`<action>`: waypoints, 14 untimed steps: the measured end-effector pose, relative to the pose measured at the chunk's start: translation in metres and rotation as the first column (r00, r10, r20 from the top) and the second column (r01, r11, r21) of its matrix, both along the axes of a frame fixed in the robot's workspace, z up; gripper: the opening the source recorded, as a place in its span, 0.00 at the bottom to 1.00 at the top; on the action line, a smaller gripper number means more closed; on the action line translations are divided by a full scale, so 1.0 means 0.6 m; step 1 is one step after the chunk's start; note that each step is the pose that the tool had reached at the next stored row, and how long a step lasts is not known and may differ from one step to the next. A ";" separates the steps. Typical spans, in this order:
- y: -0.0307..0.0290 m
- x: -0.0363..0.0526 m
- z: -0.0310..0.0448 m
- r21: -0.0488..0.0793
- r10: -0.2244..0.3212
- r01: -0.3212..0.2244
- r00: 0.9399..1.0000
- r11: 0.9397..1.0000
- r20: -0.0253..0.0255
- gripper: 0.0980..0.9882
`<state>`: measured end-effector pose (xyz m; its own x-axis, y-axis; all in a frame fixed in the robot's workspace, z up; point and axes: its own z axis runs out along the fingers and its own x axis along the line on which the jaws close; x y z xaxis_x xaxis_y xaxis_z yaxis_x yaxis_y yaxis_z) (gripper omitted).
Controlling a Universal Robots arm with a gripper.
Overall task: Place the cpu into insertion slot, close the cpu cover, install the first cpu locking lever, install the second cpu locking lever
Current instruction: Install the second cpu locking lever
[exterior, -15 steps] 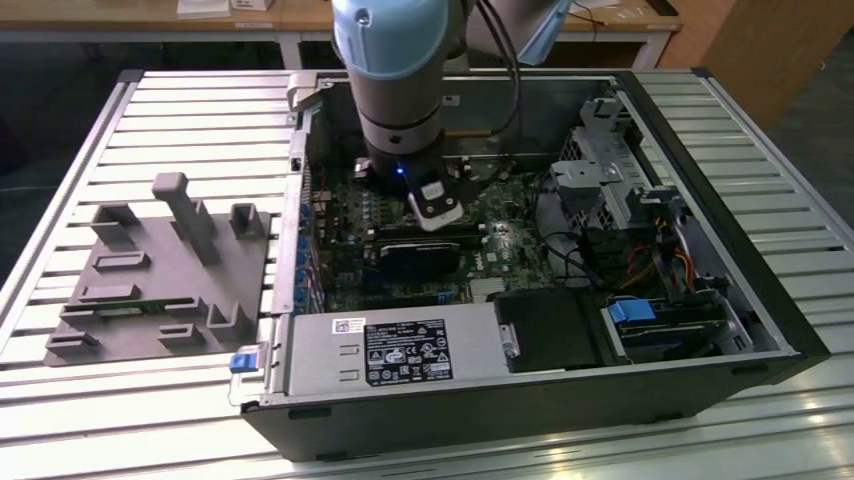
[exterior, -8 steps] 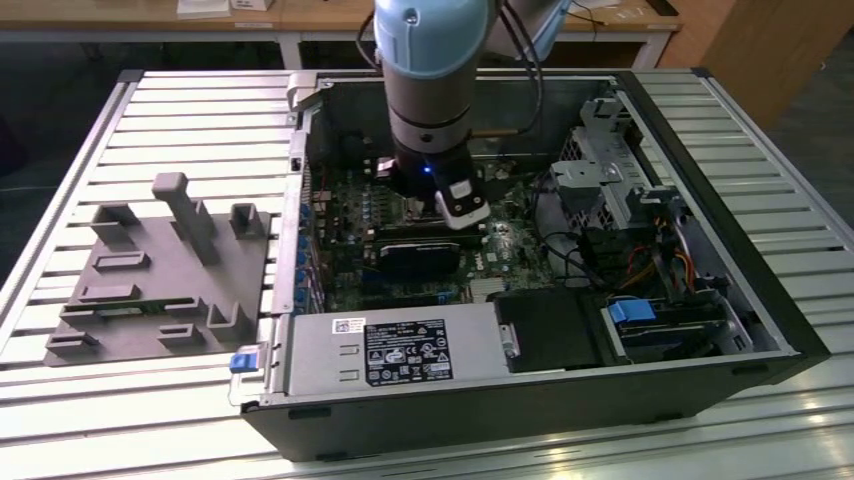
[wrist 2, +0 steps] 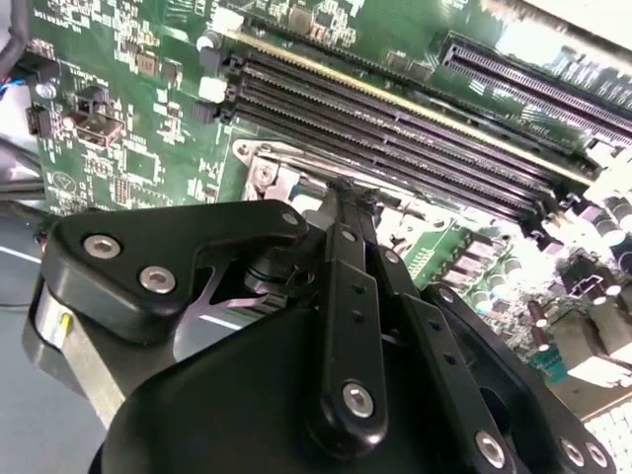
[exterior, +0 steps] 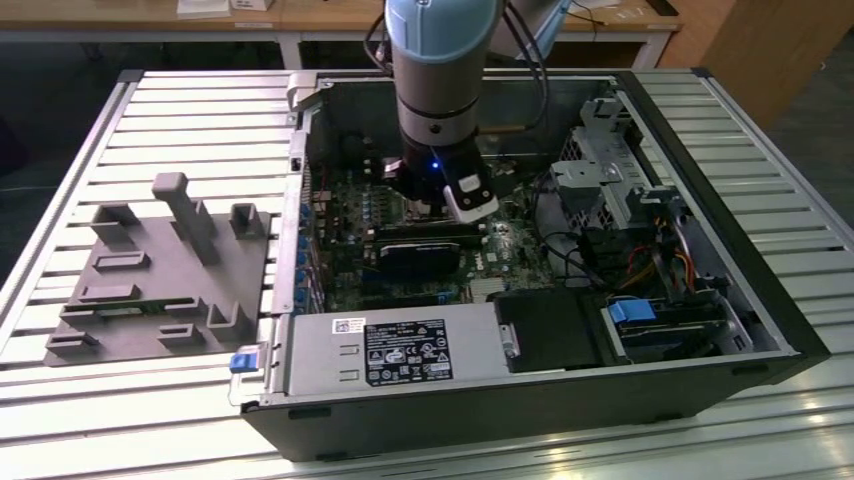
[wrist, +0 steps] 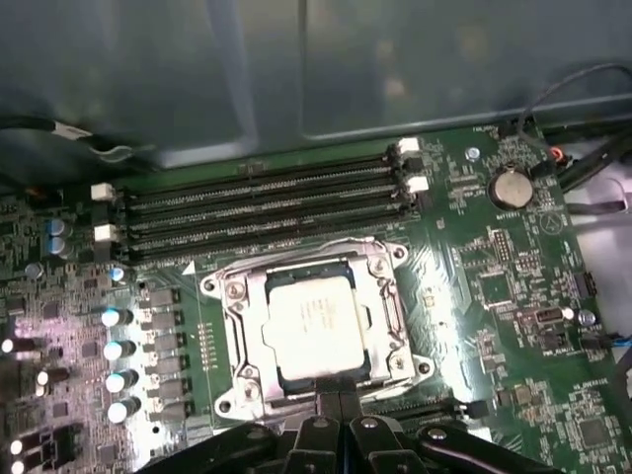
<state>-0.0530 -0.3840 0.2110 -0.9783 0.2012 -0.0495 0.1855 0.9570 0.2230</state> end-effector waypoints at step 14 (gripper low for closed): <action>0.0560 0.000 0.000 -0.062 0.000 0.000 1.000 0.998 0.000 0.00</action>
